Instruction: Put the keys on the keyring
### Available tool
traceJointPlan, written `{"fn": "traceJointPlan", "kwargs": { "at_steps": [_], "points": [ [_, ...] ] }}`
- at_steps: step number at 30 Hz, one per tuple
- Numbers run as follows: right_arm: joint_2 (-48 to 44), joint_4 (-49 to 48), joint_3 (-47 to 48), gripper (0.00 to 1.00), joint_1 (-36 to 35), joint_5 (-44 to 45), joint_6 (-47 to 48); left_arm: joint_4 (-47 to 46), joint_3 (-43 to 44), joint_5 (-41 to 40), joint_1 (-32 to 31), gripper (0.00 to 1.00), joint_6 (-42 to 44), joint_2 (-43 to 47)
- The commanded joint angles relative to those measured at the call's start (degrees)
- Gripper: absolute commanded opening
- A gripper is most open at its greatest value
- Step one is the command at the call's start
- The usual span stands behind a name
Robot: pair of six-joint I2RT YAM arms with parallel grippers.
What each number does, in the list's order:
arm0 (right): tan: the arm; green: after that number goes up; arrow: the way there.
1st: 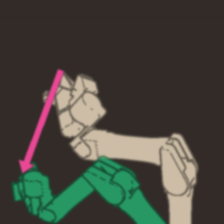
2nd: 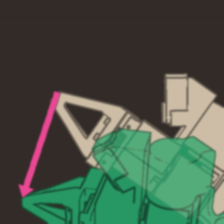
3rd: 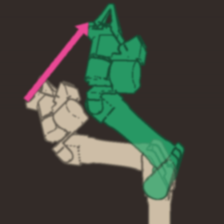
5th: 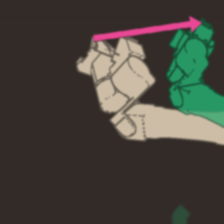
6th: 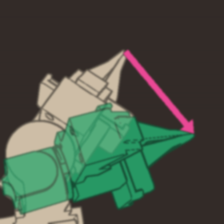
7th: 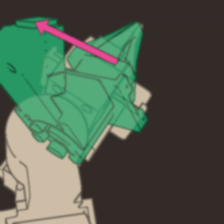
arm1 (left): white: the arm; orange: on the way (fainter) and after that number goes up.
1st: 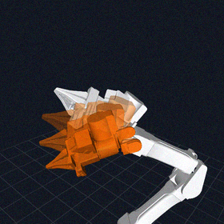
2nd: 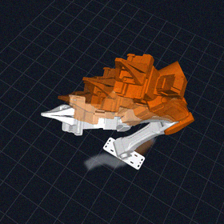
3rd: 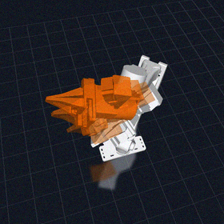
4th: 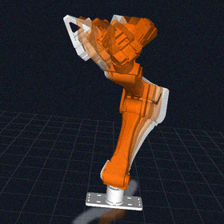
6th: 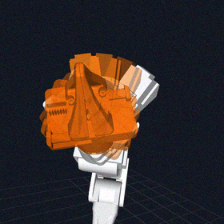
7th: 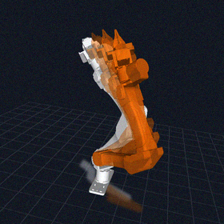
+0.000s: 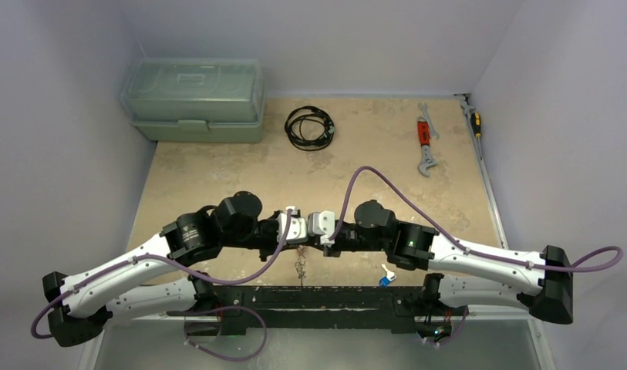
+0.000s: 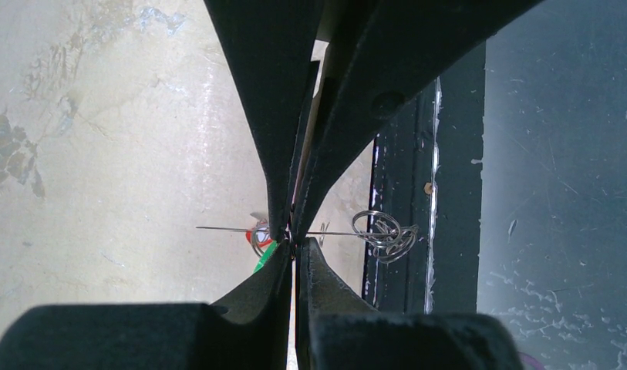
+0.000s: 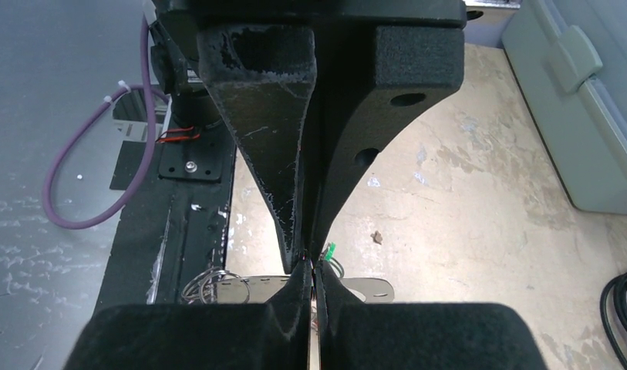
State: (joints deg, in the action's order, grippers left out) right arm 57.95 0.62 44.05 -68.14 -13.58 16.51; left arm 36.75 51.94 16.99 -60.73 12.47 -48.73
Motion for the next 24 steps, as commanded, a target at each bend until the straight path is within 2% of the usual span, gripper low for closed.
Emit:
{"fn": "traceJointPlan", "kwargs": {
  "at_steps": [1, 2, 5, 6, 10, 19, 24],
  "points": [
    [1.06, -3.79, 0.1, 0.0, 0.32, 0.51, 0.49, -4.13, 2.73, 2.65, 0.3, 0.0, -1.48, 1.88],
    [0.79, -4.57, -0.26, 0.0, 0.31, 0.97, 0.76, -4.33, 2.8, 2.25, 0.39, 0.0, -1.55, 2.19],
    [-1.37, -7.67, -2.2, 0.0, 0.29, 3.48, 0.76, -4.99, 3.08, 0.81, 0.92, 0.31, -1.7, 3.75],
    [-2.55, -9.12, -3.08, 0.0, 0.32, 4.13, 0.65, -5.59, 3.05, 0.79, 1.1, 0.38, -1.82, 4.64],
    [-8.03, -17.15, -7.44, 0.0, 0.33, 4.01, -0.21, -9.06, 1.82, 1.38, 2.19, 0.52, -2.09, 9.21],
    [-19.66, -35.19, -17.71, 0.0, 0.29, -1.48, -3.99, -17.1, -3.63, 1.7, 3.76, 0.59, 0.77, 14.79],
    [-22.76, -38.99, -19.54, 0.0, 0.29, -4.09, -4.78, -24.43, -9.01, 5.32, 3.86, 0.59, 1.82, 16.46]
  ]
}}
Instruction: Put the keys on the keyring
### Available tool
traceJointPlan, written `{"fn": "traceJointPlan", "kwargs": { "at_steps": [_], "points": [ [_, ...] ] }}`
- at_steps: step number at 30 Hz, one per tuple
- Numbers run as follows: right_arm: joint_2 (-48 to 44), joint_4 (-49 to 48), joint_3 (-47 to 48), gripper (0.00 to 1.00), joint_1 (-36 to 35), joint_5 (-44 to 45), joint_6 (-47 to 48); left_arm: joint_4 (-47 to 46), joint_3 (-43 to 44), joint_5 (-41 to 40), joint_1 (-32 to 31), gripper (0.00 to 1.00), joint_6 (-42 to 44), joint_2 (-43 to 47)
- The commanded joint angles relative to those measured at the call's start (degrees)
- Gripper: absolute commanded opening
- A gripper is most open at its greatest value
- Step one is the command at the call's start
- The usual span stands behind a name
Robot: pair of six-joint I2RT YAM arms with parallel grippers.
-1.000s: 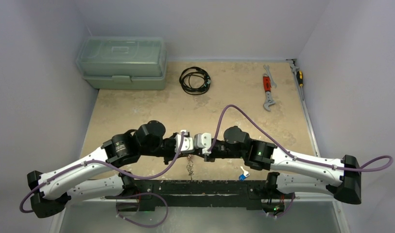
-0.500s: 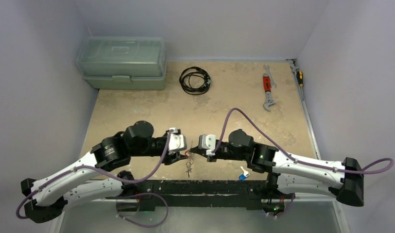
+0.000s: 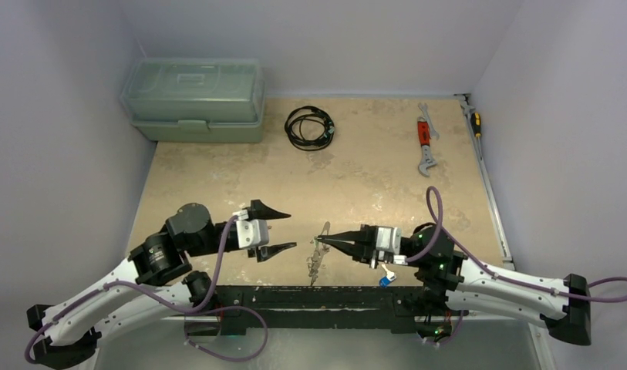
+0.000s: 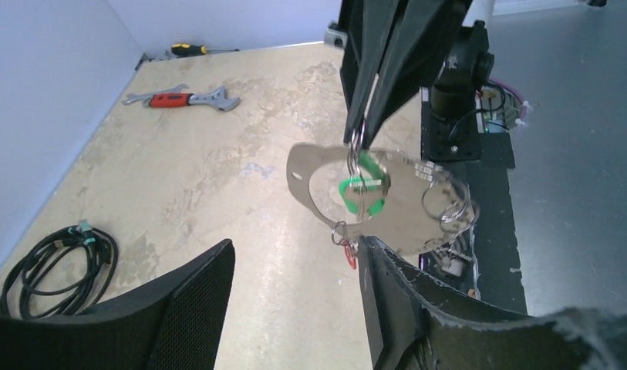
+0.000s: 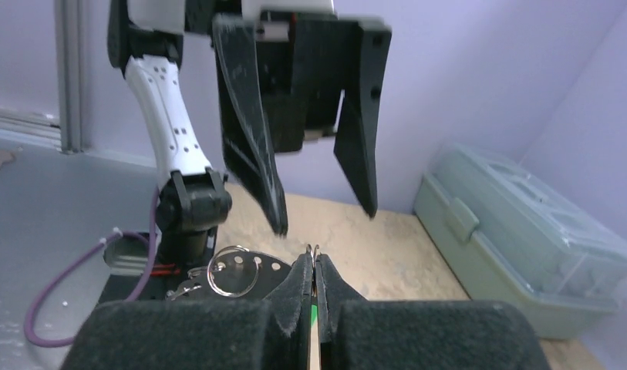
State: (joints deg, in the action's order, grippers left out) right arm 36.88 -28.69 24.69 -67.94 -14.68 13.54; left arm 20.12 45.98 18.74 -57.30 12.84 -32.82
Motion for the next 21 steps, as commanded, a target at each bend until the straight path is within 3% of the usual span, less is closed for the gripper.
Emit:
{"fn": "traceJointPlan", "kwargs": {
  "at_steps": [1, 5, 12, 18, 21],
  "points": [
    [-1.68, -10.14, -0.17, 0.0, 0.11, -3.3, -2.03, -8.31, -3.43, 4.48, 0.43, 0.59, 1.34, 0.09],
    [-1.35, -11.69, 0.01, 0.0, 0.15, -5.07, -2.91, -9.97, -3.6, 6.98, 0.52, 0.55, 0.2, -2.95],
    [0.35, -16.66, -0.48, 0.0, 0.09, -7.16, -4.49, -13.91, -4.38, 8.5, 0.61, 0.4, -1.87, -3.52],
    [3.92, -23.74, -1.55, 0.0, 0.16, -8.47, -6.68, -16.44, -7.0, 10.2, 0.57, 0.4, 0.03, 0.2],
    [5.64, -27.39, -2.12, 0.0, 0.17, -8.72, -7.27, -15.64, -6.8, 9.74, 0.59, 0.46, 1.37, 2.4]
  ]
}}
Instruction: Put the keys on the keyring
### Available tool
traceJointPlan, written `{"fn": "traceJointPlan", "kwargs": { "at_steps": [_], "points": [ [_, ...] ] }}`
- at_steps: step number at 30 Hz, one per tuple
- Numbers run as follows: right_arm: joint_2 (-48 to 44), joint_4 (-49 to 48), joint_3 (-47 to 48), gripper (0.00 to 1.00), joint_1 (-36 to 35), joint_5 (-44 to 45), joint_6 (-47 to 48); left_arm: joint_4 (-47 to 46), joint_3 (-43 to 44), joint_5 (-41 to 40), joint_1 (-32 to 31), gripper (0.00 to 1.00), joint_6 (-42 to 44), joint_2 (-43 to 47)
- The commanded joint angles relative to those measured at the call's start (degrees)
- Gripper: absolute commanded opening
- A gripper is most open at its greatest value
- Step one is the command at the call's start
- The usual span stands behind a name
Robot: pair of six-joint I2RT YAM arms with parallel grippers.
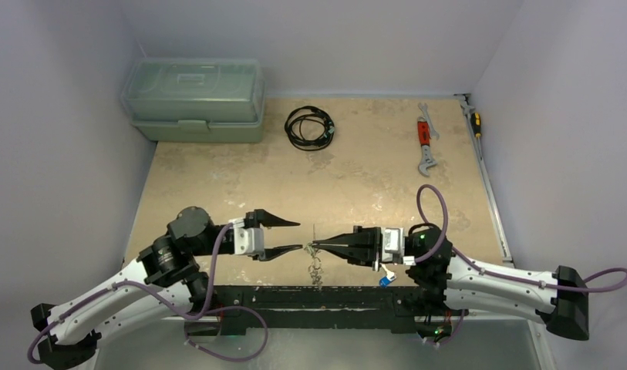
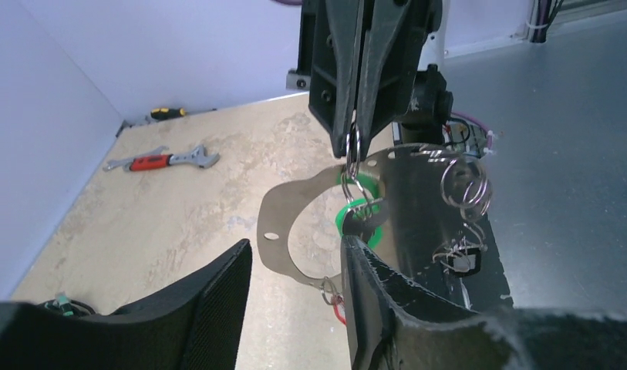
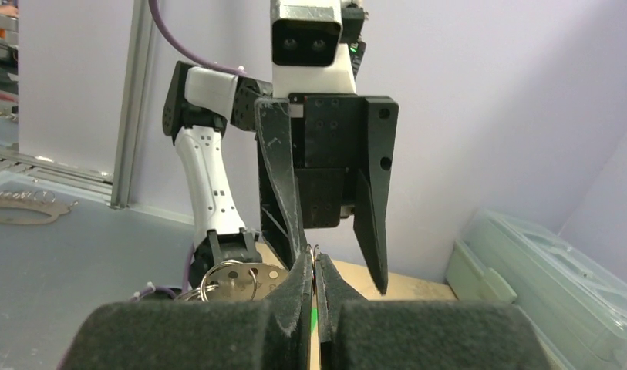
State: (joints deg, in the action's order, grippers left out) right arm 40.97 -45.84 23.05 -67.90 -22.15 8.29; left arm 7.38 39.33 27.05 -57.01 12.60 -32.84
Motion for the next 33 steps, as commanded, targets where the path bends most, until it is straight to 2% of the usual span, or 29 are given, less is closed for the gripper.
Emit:
{"fn": "traceJointPlan", "kwargs": {
  "at_steps": [1, 4, 7, 14, 19, 22, 27, 31, 33],
  "points": [
    [2.11, -11.45, -0.68, 0.0, 0.13, -1.09, -2.09, -2.62, -0.15, 1.43, 0.32, 0.49, 1.9, 3.19],
    [4.46, -13.77, -0.82, 0.0, 0.22, -1.36, -2.3, -2.59, -0.21, 1.02, 0.39, 0.56, 1.95, 5.06],
    [6.69, -16.0, -0.58, 0.0, 0.31, -1.99, -2.73, -3.56, -0.58, 1.08, 0.46, 0.59, 0.06, 5.76],
    [9.69, -18.41, 0.76, 0.0, 0.42, -2.45, -3.3, -4.89, -0.7, 3.13, 0.89, 0.43, -3.21, 3.14],
    [9.58, -19.11, 0.94, 0.0, 0.44, -1.5, -3.01, -4.36, 0.21, 4.61, 1.16, 0.36, -3.97, 0.87],
    [9.1, -18.18, 1.03, 0.0, 0.44, -0.12, -2.07, -4.34, 0.31, 4.66, 1.45, 0.37, -4.45, 1.03],
    [7.79, -14.53, 0.96, 0.0, 0.45, 1.56, 0.24, -5.65, -0.27, 2.42, 1.87, 0.48, -5.29, 3.38],
    [7.5, -14.25, 0.73, 0.0, 0.48, 2.78, 0.83, -6.45, -0.82, 3.61, 2.17, 0.49, -5.8, 4.4],
    [7.82, -14.75, 0.92, 0.0, 0.49, 3.03, 0.84, -6.49, -0.84, 4.94, 2.25, 0.46, -5.92, 3.92]
  ]
}}
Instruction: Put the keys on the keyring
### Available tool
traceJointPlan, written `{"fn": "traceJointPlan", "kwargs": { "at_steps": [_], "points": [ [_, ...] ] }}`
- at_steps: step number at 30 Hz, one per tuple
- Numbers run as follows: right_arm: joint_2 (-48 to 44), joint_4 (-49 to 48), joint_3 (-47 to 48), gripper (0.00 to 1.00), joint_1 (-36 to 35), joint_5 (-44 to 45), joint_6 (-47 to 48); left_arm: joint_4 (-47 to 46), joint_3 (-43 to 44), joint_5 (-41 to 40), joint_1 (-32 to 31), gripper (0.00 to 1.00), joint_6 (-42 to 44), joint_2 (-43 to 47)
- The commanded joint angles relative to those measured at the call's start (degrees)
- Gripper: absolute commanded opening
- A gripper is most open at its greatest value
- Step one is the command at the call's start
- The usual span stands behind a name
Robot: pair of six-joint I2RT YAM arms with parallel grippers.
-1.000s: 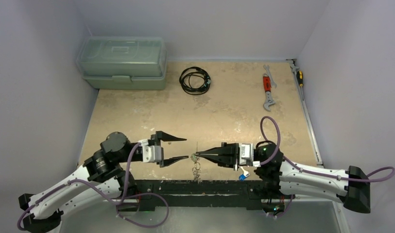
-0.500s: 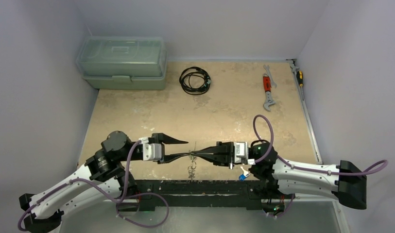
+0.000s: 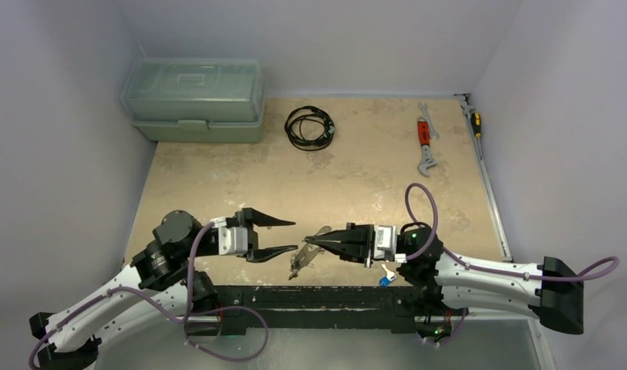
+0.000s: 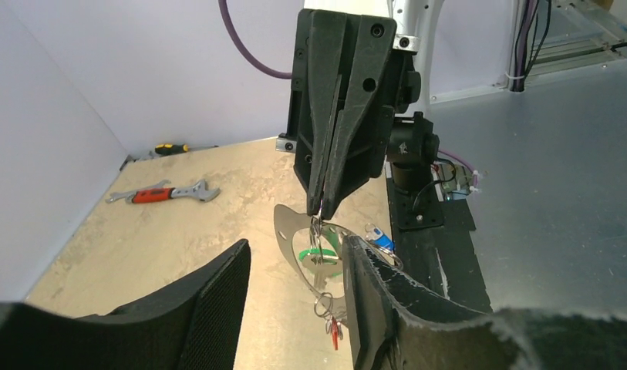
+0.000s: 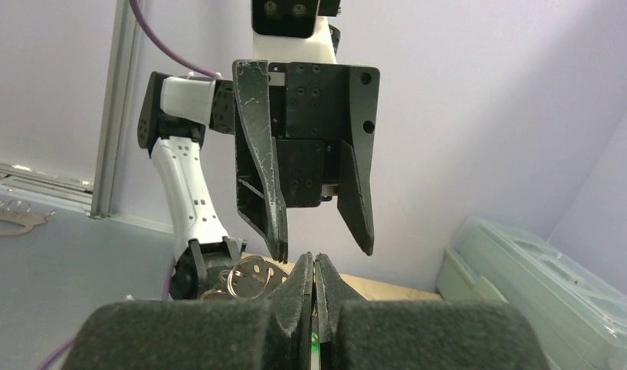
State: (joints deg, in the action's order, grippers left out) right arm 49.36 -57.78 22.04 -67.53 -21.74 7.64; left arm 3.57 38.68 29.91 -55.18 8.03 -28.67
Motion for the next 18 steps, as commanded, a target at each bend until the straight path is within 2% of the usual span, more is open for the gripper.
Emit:
{"fn": "traceJointPlan", "kwargs": {
  "at_steps": [1, 6, 13, 18],
  "points": [
    [-0.32, -3.11, 2.13, 0.0, 0.11, 2.47, 1.42, -2.69, -0.18, 2.77, 0.42, 0.45, -1.4, -0.85],
    [1.62, -5.73, 3.29, 0.0, 0.07, 0.78, 0.31, -2.36, 1.04, 5.2, 0.9, 0.42, -1.79, -4.77],
    [4.19, -9.54, 4.01, 0.0, 0.11, -1.4, -1.68, -4.8, 0.62, 6.08, 1.94, 0.32, -2.9, -5.61],
    [4.94, -10.76, 4.15, 0.0, 0.11, -1.97, -2.25, -5.14, 0.53, 6.06, 2.41, 0.18, -3.08, -5.7]
  ]
}}
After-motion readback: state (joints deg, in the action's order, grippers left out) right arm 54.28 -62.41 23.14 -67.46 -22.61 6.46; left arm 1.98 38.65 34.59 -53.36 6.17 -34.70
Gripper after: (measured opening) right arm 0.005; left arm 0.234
